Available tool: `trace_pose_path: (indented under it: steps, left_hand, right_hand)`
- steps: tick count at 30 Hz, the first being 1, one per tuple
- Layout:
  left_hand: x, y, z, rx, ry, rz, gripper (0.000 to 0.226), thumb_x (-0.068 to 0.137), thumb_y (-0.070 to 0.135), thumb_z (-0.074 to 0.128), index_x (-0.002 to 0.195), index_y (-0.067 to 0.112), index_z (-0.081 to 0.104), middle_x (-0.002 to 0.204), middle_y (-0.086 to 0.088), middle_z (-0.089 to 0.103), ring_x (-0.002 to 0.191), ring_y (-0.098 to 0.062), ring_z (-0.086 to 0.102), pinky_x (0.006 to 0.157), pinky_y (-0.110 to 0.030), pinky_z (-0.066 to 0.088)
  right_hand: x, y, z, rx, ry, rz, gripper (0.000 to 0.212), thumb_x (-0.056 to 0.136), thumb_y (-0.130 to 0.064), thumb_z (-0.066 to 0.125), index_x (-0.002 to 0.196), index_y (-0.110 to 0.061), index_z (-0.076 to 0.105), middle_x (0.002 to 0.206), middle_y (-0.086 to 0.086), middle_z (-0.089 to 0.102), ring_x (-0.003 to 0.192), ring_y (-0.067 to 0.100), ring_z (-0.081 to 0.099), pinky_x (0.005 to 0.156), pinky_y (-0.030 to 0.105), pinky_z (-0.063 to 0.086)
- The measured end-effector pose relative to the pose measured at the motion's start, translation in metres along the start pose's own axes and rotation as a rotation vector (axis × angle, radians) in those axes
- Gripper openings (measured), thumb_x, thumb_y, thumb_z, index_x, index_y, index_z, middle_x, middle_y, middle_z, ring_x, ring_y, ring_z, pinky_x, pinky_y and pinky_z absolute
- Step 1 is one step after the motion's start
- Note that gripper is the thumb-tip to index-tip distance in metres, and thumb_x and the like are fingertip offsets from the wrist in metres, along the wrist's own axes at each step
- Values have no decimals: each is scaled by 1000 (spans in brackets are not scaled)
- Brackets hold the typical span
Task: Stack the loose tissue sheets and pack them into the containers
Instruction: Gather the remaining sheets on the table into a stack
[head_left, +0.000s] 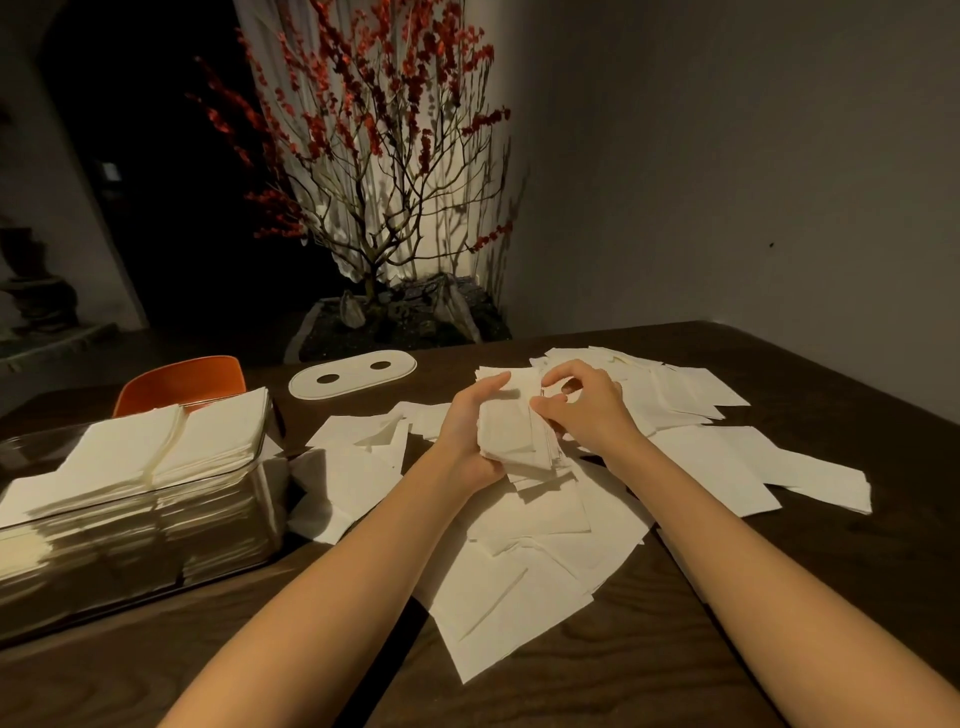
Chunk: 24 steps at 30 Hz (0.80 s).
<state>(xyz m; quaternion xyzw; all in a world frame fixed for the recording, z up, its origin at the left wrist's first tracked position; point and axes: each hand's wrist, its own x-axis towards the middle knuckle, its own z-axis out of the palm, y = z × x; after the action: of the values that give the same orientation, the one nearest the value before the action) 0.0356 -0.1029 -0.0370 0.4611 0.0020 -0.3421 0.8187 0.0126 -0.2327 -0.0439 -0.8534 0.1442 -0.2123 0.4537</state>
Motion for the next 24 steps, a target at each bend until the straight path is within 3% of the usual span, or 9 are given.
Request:
trace_pose_path:
  steps: [2,4,8,12,15,18,22,24]
  left_hand:
    - [3,1,-4,1,-8,-24,38,87,31,61,119,15,48,111,-17,59,105,-30,60,100,-44,46]
    - [6,2,-7,-3,-30,-45,48,84,32,64,125,14,49,111,-16,60,102,-28,60,103,-43,43]
    - [8,2,-9,-66,-71,-62,54,82,32,63,129,9,47,101,-16,66,92,-22,59,96,-36,43]
    - [13,2,-14,-115,-31,-35,51,84,31,60,128,8,49,94,-13,64,83,-21,58,88,-36,46]
    - [16,0,-18,-123,-1,-22,45,86,32,58,124,9,50,93,-12,62,82,-20,58,85,-36,46]
    - [15,1,-21,-121,13,-10,43,86,31,58,121,8,50,92,-13,61,81,-21,57,82,-37,48]
    - [15,2,-21,-86,1,-11,39,87,32,56,117,7,51,94,-12,59,80,-20,55,85,-36,45]
    - [15,2,-19,-68,-15,-11,37,87,31,55,114,6,51,94,-12,58,78,-20,53,86,-36,43]
  right_hand:
    - [2,2,0,-35,-16,-5,27,86,-28,70,100,-39,50,118,-1,43,113,20,43,95,43,48]
    - [5,5,-1,-30,-45,-15,27,89,-26,66,103,-42,49,127,1,44,117,21,41,99,45,44]
    - [8,10,-7,60,-31,-21,14,98,-25,50,100,-35,60,130,0,53,117,21,47,100,46,44]
    - [14,26,-14,-229,-48,-57,23,96,-18,54,116,-29,58,136,4,49,122,22,44,102,40,43]
    - [11,33,-19,-547,-206,-135,53,92,-21,61,140,-27,40,150,3,33,134,25,32,109,42,32]
    - [12,37,-22,-774,-330,-151,74,91,-30,61,150,-28,18,159,2,15,143,28,19,115,46,22]
    - [18,40,-33,-758,-599,-59,85,91,-34,61,153,-26,3,160,3,8,145,29,15,116,46,22]
    - [20,40,-39,-746,-641,-55,85,92,-30,61,153,-24,2,160,4,10,145,28,16,117,44,23]
